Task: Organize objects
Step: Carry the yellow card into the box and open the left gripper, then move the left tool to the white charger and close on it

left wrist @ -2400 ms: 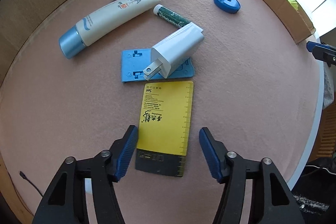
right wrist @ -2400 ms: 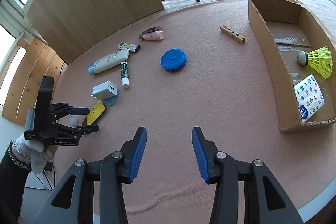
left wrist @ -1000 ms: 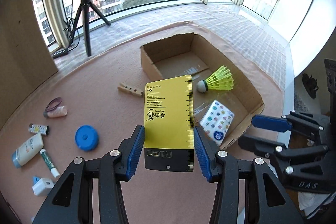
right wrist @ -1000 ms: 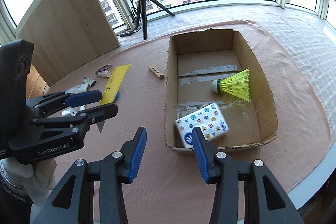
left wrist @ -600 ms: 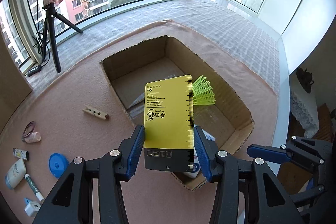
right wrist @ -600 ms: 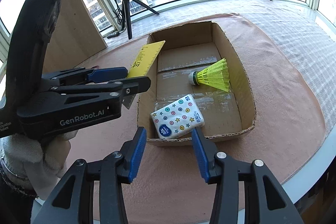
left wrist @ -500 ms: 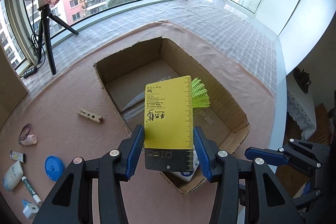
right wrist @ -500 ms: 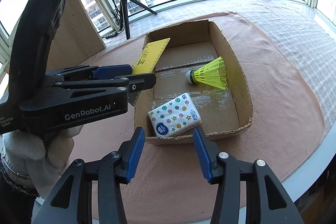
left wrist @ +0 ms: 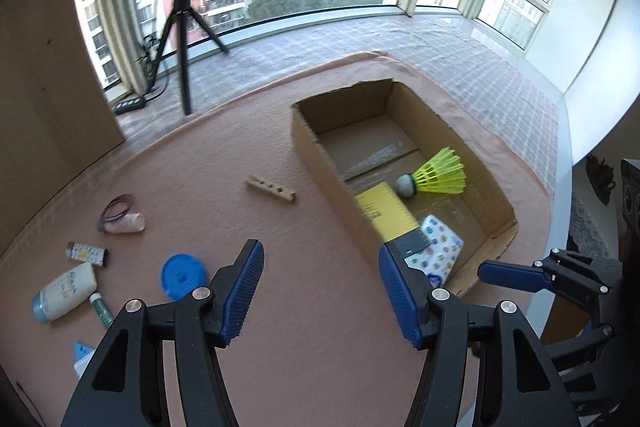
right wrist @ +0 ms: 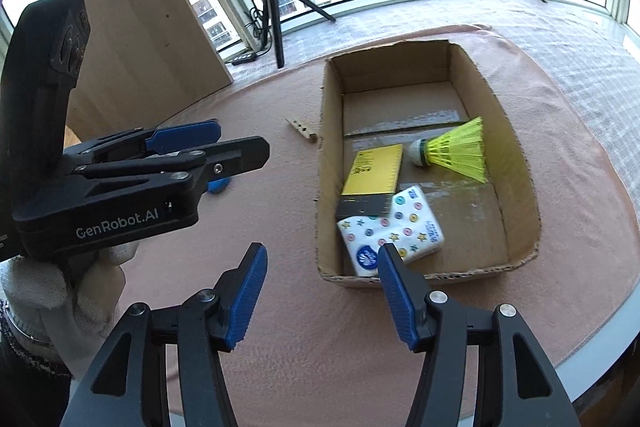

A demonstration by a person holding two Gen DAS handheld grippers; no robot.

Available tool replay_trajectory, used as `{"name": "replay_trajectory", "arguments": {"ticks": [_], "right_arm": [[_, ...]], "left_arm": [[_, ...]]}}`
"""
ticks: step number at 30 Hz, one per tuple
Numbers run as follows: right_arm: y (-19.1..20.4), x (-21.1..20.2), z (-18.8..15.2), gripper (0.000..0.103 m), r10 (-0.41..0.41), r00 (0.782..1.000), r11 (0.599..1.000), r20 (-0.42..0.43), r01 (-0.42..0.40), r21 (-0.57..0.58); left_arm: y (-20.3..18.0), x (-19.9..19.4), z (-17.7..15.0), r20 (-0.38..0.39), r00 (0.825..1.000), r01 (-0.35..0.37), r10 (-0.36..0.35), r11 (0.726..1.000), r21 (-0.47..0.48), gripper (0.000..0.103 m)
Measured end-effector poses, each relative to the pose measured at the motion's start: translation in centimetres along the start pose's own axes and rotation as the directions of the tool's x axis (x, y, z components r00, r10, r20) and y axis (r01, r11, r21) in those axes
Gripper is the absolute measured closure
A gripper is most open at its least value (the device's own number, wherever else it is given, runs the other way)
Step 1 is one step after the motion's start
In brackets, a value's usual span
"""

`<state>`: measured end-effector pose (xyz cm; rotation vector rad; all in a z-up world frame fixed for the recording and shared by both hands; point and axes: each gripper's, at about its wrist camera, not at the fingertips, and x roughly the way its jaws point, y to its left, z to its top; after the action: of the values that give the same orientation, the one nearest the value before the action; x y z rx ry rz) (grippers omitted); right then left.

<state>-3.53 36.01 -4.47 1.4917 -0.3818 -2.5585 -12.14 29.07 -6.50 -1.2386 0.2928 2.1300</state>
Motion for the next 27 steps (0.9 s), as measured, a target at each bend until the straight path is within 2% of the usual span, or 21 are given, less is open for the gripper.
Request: {"name": "replay_trajectory", "arguments": {"ticks": [6,12,15,19,24,27], "right_arm": [[3.8,2.7,1.4,0.049,0.057,0.997,0.997,-0.046,-0.059,-0.051],[8.3,5.5,2.9,0.049,0.097,0.992,0.987,-0.080,-0.107,-0.123],[10.4,6.9,3.5,0.049,0.120,0.988,0.980,-0.102,-0.134,-0.146],[12.3,8.6,4.1,0.049,0.139,0.982,0.976,-0.130,-0.158,-0.149],[14.0,10.3,4.4,0.049,0.159,0.974,0.973,-0.163,-0.182,-0.139],[14.9,10.6,4.2,0.049,0.159,0.973,0.972,-0.168,-0.185,-0.148]], "left_arm": [[8.0,-1.7,-4.1,-0.025,0.996,-0.090,0.087,0.990,-0.110,0.040],[15.6,-3.2,-8.0,-0.054,0.989,-0.147,0.138,0.961,-0.235,0.041],[18.9,-3.7,-9.7,-0.064,0.987,-0.163,0.151,0.942,-0.295,0.044],[21.8,-3.4,-11.1,-0.090,0.982,-0.186,0.166,0.928,-0.323,0.052],[24.5,-2.7,-11.9,-0.094,0.987,-0.155,0.129,0.910,-0.385,0.066],[25.8,-2.2,-12.3,-0.089,0.993,-0.104,0.073,0.896,-0.431,0.072]]}}
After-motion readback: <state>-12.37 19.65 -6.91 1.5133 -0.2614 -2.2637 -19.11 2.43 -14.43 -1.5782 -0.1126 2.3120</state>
